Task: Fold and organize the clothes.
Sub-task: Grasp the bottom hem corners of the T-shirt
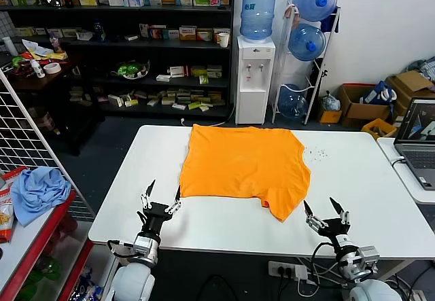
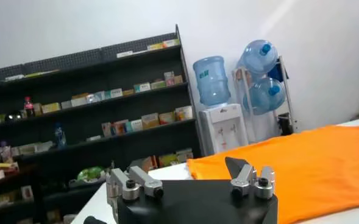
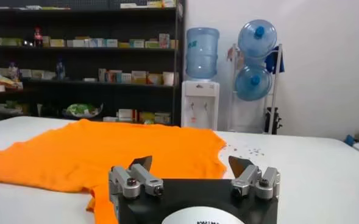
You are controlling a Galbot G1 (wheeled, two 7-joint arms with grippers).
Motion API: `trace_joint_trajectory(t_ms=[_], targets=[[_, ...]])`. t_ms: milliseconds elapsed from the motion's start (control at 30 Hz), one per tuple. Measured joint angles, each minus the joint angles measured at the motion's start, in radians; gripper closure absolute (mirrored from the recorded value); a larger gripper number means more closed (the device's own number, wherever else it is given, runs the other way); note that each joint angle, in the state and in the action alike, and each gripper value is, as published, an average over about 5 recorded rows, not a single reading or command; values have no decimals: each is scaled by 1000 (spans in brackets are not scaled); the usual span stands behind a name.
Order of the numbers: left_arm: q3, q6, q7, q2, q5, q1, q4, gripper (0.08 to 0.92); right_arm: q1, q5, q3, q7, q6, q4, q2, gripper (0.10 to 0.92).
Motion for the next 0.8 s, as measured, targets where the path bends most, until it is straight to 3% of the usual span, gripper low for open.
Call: trace_joint_trajectory(t_ms=[333, 800], targets=[[42, 129, -13, 29, -59, -41, 10, 177, 40, 26, -49, 46, -104, -21, -11, 203], [145, 323, -46, 68, -201, -191, 91, 177, 125, 40, -130, 117, -196, -93, -1, 203]])
